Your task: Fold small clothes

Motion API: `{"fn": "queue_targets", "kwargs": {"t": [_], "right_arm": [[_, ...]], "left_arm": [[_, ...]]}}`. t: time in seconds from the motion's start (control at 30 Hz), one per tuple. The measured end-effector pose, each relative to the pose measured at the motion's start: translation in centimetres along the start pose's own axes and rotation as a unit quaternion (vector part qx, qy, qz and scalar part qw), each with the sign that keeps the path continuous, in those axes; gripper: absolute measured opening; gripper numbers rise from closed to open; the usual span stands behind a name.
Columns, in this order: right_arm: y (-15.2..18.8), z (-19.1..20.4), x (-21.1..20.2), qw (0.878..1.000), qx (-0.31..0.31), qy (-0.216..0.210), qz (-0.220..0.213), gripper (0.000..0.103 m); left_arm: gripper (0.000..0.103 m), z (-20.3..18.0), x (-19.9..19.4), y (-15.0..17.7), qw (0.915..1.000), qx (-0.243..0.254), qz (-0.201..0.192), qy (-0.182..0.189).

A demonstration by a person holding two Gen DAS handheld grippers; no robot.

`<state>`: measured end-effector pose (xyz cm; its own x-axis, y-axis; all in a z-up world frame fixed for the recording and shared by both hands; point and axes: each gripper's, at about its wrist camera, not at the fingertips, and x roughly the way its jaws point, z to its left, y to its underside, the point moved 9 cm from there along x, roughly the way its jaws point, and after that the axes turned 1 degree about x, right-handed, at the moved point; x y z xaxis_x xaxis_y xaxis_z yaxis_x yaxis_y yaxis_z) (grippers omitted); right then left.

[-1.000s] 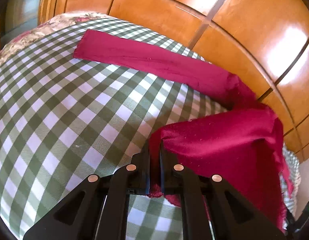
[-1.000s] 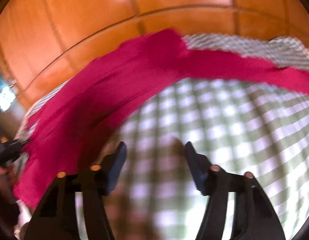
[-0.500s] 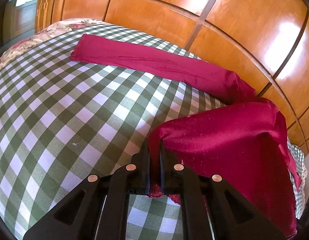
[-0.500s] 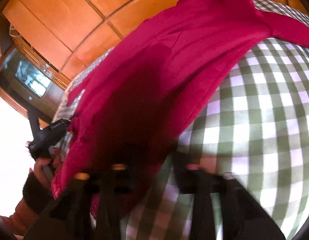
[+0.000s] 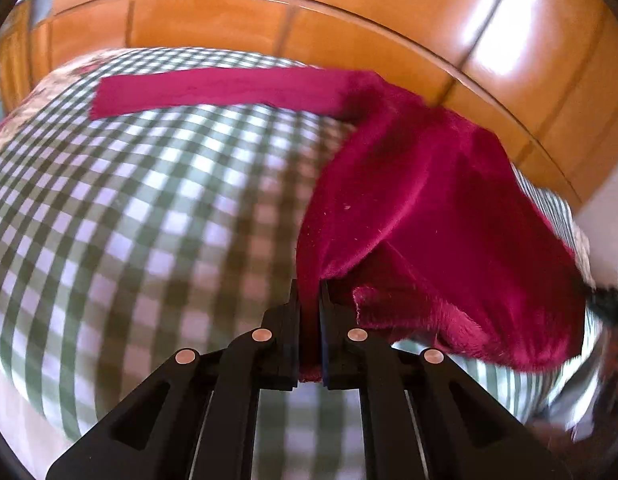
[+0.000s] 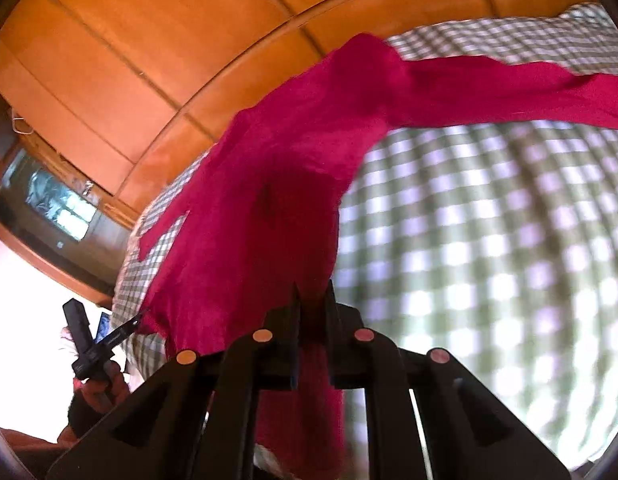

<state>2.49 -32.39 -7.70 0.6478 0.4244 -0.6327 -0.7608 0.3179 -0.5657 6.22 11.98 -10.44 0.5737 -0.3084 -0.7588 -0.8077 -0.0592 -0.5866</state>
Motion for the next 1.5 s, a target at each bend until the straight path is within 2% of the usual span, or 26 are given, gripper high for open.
{"fn": "queue_targets", "kwargs": {"t": [0.1, 0.2, 0.3, 0.4, 0.47, 0.53, 0.63, 0.67, 0.7, 0.73, 0.8, 0.87, 0.97, 1.07, 1.1, 1.17, 1.2, 1.33, 1.4, 1.43, 1.47, 1.5], "right_arm": [[1.1, -0.6, -1.3, 1.0, 0.008, -0.007, 0.011, 0.008], [3.1, -1.2, -1.8, 0.999, 0.007, -0.009, 0.042, 0.008], [5.2, -1.4, -2.2, 0.998, -0.014, -0.007, 0.063, 0.008], [7.1, -2.5, -2.0, 0.995, -0.035, 0.015, 0.089, 0.008], [7.8, -3.9, -1.4, 0.993, -0.032, 0.04, 0.102, 0.008], [8.1, -4.8, -1.1, 0.994, -0.008, 0.03, 0.108, 0.008], [7.0, -5.1, -2.1, 0.996, 0.002, 0.017, 0.082, 0.017], [6.5, -5.2, -2.5, 0.997, 0.003, 0.018, 0.072, 0.027], [5.6, -5.4, -3.0, 0.998, 0.007, 0.025, 0.052, 0.038], [4.8, -5.8, -3.3, 0.999, 0.01, 0.031, 0.035, 0.051], [3.2, -6.4, -4.0, 0.999, 0.018, 0.045, -0.001, 0.054], [1.1, -6.8, -4.1, 0.998, 0.031, 0.047, -0.033, 0.063], [-1.1, -7.7, -3.1, 0.995, 0.072, 0.045, -0.054, 0.065], [-3.0, -8.8, -1.4, 0.989, 0.12, 0.051, -0.075, 0.067], [-3.9, -9.8, -0.9, 0.985, 0.137, 0.057, -0.086, 0.067], [-5.7, -11.5, -0.1, 0.979, 0.161, 0.072, -0.105, 0.068], [-6.7, -13.2, 0.2, 0.972, 0.187, 0.082, -0.118, 0.068], [-10.3, -15.5, 0.3, 0.957, 0.224, 0.085, -0.163, 0.068], [-11.8, -16.6, 0.0, 0.95, 0.238, 0.095, -0.179, 0.063], [-12.2, -17.2, -0.1, 0.947, 0.246, 0.098, -0.183, 0.055], [-12.7, -17.9, -0.1, 0.944, 0.253, 0.103, -0.184, 0.044], [-13.2, -18.8, -0.1, 0.942, 0.259, 0.109, -0.182, 0.037]], "left_arm": [[0.006, -2.0, -0.9, 1.6, 0.9991, 0.032, 0.018, 0.02], [0.006, -3.2, -1.8, 3.6, 0.9973, 0.052, 0.04, 0.035], [0.006, -3.3, -2.5, 5.8, 0.995, 0.077, 0.06, 0.024], [0.006, -3.0, -3.2, 7.9, 0.9937, 0.075, 0.078, 0.028], [0.006, -3.1, -3.6, 8.9, 0.9927, 0.083, 0.083, 0.029], [0.006, -3.2, -3.7, 8.6, 0.9918, 0.091, 0.082, 0.035], [0.007, -3.1, -4.2, 8.2, 0.9911, 0.084, 0.08, 0.065], [0.012, -2.9, -4.5, 7.8, 0.9907, 0.078, 0.08, 0.078], [0.027, -2.8, -4.8, 7.5, 0.9902, 0.073, 0.079, 0.089], [0.05, -2.5, -5.1, 6.8, 0.99, 0.07, 0.072, 0.099], [0.072, -2.8, -6.4, 5.0, 0.9903, 0.072, 0.041, 0.111], [0.074, -3.2, -7.2, 3.4, 0.9894, 0.078, 0.014, 0.122], [0.074, -4.0, -7.4, 0.6, 0.9908, 0.081, -0.031, 0.104], [0.075, -5.8, -6.0, -2.4, 0.9912, 0.094, -0.068, 0.064], [0.078, -6.3, -5.2, -3.2, 0.9913, 0.096, -0.073, 0.051], [0.081, -7.2, -2.4, -4.8, 0.9942, 0.088, -0.06, 0.017], [0.081, -7.5, -1.4, -5.2, 0.9949, 0.085, -0.053, 0.01], [0.081, -8.7, 4.5, -6.5, 0.9978, 0.063, -0.011, -0.016], [0.081, -8.3, 7.2, -6.1, 0.9984, 0.048, 0.009, -0.03], [0.085, -8.0, 7.9, -6.0, 0.9984, 0.043, 0.011, -0.035], [0.086, -7.9, 8.3, -5.8, 0.9982, 0.045, 0.004, -0.04], [0.088, -8.1, 8.1, -5.4, 0.9975, 0.054, -0.011, -0.045]]}}
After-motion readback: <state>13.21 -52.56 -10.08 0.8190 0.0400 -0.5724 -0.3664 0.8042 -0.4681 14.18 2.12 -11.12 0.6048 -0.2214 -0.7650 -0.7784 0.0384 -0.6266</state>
